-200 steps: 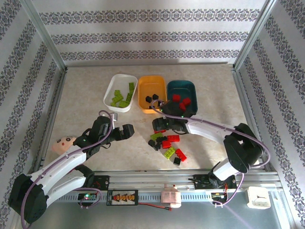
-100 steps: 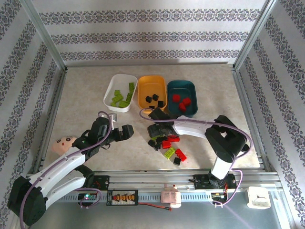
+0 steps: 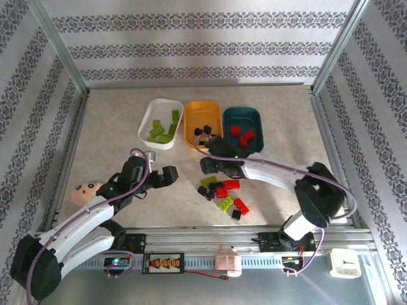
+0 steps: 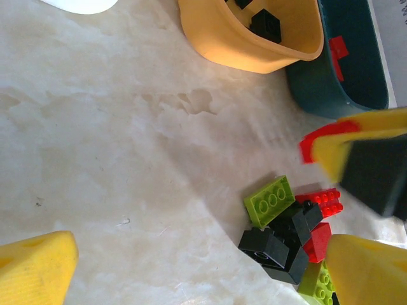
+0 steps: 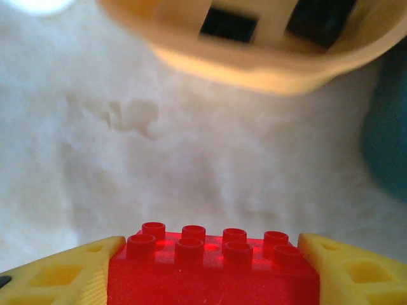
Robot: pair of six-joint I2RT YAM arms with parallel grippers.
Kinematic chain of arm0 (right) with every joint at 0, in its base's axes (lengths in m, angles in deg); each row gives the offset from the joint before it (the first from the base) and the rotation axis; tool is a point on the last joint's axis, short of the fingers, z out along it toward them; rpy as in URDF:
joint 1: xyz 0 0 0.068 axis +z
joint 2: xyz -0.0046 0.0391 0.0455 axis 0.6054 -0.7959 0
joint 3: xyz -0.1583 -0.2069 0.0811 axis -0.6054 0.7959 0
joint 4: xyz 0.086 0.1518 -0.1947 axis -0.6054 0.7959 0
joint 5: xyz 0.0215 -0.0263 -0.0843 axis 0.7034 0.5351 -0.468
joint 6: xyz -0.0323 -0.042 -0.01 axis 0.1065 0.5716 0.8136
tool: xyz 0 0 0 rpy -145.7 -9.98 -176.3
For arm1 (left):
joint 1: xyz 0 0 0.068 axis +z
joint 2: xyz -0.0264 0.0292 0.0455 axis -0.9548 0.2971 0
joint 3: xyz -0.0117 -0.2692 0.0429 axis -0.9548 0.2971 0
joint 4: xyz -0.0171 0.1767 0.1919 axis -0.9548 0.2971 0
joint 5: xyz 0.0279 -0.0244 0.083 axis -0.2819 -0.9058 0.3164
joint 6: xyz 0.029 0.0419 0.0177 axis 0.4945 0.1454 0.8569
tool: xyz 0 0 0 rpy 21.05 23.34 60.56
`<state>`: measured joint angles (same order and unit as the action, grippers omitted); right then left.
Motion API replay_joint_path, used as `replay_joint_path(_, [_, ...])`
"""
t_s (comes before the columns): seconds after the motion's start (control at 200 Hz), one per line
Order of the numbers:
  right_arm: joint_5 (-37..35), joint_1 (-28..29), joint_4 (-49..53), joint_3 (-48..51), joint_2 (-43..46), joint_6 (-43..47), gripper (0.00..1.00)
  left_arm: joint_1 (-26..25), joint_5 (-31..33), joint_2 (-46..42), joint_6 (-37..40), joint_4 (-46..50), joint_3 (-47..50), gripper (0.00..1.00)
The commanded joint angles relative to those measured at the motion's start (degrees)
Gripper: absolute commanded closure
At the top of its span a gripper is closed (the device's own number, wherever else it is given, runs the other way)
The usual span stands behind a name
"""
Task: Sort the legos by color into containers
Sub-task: Pick up the lego from the center of the table, then place the lego in the container.
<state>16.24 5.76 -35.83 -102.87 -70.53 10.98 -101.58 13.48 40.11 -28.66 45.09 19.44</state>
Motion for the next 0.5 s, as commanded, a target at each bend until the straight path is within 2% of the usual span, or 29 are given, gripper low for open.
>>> replay_joint_path(0.0, [-0.3, -5.6, 0.2, -2.7, 3.4, 1.7, 0.5, -0.4, 0.7, -0.2, -0.3, -2.3, 0.7, 0.0])
replay_joint_path(0.13, [-0.2, -13.0, 0.0, -6.6, 1.7, 3.0, 0.5, -0.4, 0.5, -0.2, -0.6, -2.6, 0.8, 0.0])
replay_joint_path(0.255, [0.1, -18.8, -0.2, -12.2, -4.4, 3.2, 0.5, -0.4, 0.4, -0.2, -0.8, -2.6, 0.9, 0.0])
replay_joint_path(0.495, [-2.2, -24.1, 3.1, -25.5, -18.9, 3.5, 0.5, -0.3, -1.0, 0.9, -0.1, -2.8, 0.3, 0.0])
